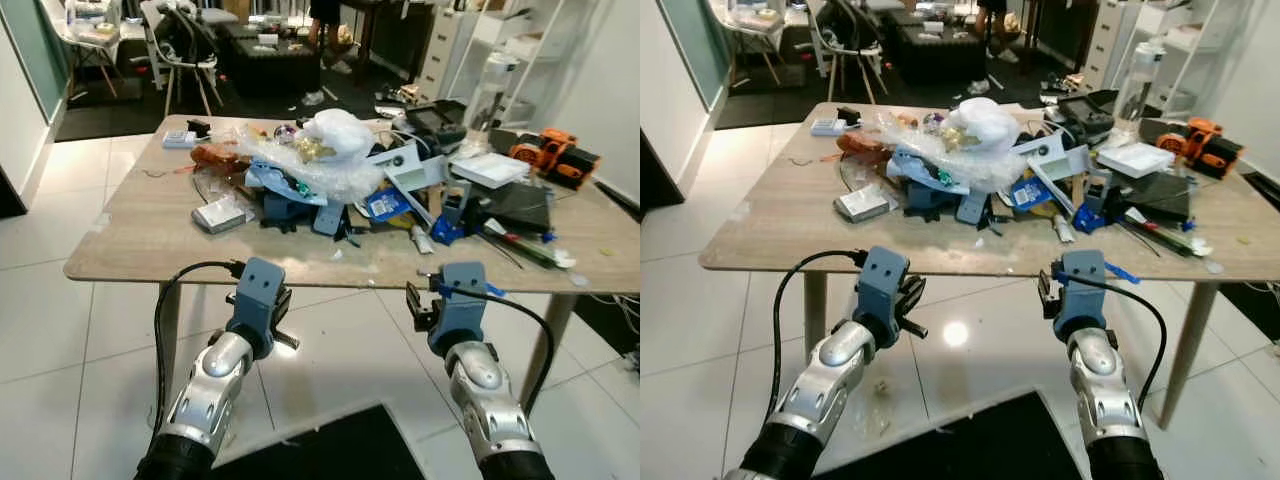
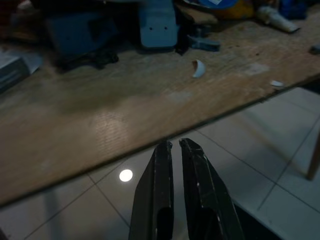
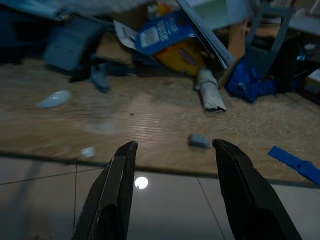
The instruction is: Picking trash to rubbish bin
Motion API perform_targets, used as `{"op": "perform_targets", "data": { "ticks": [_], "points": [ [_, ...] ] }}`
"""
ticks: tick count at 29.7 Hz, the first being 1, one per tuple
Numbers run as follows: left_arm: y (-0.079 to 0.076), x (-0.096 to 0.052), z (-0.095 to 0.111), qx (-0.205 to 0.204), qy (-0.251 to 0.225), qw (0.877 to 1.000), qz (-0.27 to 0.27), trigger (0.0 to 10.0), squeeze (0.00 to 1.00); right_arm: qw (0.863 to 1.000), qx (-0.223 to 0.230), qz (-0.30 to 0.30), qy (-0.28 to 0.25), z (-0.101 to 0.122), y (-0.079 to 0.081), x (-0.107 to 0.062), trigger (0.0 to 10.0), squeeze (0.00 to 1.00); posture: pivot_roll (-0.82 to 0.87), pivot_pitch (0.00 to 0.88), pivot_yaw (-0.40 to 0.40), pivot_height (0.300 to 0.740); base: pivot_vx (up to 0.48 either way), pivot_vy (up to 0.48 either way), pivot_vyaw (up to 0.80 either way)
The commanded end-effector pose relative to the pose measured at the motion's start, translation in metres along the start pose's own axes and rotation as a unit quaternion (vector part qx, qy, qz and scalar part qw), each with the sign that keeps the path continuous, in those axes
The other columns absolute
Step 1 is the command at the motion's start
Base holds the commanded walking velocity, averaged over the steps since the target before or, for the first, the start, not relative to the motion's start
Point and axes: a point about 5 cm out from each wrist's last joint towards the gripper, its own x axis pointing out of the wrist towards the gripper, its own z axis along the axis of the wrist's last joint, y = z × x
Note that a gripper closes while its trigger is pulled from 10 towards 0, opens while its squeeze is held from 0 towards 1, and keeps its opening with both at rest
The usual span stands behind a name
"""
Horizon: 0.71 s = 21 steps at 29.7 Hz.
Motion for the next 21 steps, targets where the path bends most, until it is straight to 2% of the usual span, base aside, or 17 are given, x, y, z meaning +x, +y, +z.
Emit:
{"op": "perform_targets", "data": {
  "ticks": [1,10,11,15,21],
  "points": [
    [-0.002,0.001,-0.001,0.003,0.004,1.0,-0.006,10.0,0.0,1.0,-0.004,-0.001,-0.001,0.001,-0.002,-0.001,10.0,0.0,-0.13,0.03,-0.021,0.74,0.33,0.0,0.0],
    [-0.002,0.001,-0.001,0.004,0.004,1.0,-0.007,10.0,0.0,1.0,-0.017,0.011,-0.003,0.002,0.002,-0.001,10.0,0.0,-0.13,0.033,-0.018,0.74,0.33,0.0,0.0],
    [-0.001,0.001,0.0,0.003,0.003,1.0,-0.007,10.0,0.0,0.999,-0.034,0.02,-0.004,0.002,0.004,-0.002,10.0,0.0,-0.13,0.032,-0.018,0.74,0.334,0.0,0.8],
    [-0.001,0.001,0.0,0.004,0.003,1.0,-0.007,10.0,0.0,0.999,-0.027,0.025,-0.002,0.0,0.007,-0.002,10.0,0.0,-0.13,0.032,-0.019,0.74,0.33,0.0,0.8],
    [-0.001,0.0,0.0,0.004,0.004,1.0,-0.007,10.0,0.0,0.999,-0.022,0.031,0.0,-0.001,0.01,-0.003,10.0,0.0,-0.13,0.035,-0.018,0.74,0.328,0.0,0.0]
  ]
}}
